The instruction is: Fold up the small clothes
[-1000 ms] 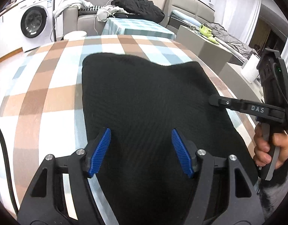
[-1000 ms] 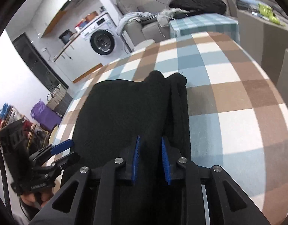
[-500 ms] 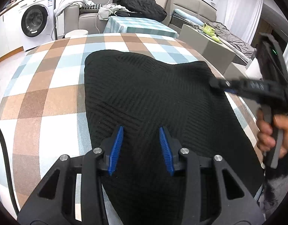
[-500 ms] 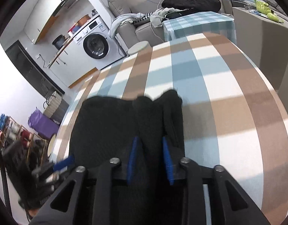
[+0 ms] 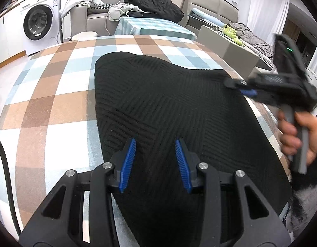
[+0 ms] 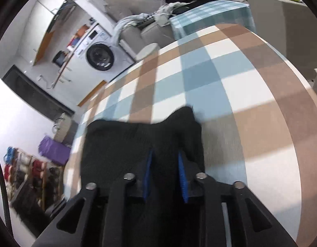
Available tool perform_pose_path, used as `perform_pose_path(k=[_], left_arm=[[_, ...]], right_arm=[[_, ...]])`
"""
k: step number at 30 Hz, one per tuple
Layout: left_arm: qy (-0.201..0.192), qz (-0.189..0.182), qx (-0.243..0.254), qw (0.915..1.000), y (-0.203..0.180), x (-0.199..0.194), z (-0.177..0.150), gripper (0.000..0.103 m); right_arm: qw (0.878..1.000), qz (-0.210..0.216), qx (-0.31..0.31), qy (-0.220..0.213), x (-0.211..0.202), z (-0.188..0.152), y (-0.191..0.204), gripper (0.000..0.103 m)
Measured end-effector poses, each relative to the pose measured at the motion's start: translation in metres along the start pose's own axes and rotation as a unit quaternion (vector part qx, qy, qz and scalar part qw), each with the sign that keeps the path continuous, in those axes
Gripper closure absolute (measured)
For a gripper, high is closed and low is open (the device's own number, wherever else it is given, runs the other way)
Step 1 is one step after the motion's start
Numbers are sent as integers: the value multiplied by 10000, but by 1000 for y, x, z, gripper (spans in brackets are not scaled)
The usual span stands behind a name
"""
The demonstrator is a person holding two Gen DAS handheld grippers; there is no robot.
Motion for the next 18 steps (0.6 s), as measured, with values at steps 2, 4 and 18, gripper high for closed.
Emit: perform_pose_path(k=[2,4,18], left_arm=[[35,-24,29,10000,-3,-5,-7,66],[46,-66,72,9999,-7,-10,-17,66],[169,74,-232,9996,-5,-40,-93,56]], right_arm=[[9998,89,-135,137,-8,-27,3,73],[9991,77,-321,265,-12,-56,7,73],[9976,-432,-548,-16,-42,-117,1,48]])
Point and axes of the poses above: each gripper's, at about its wrist camera, not at the fingertips, and x roughly the way its jaws point, y to its left, z to its top, the point moved 7 cm from there along x, roughly the way its jaws point, and after that the axes turned 15 degrees about y, right-handed, at the moved point
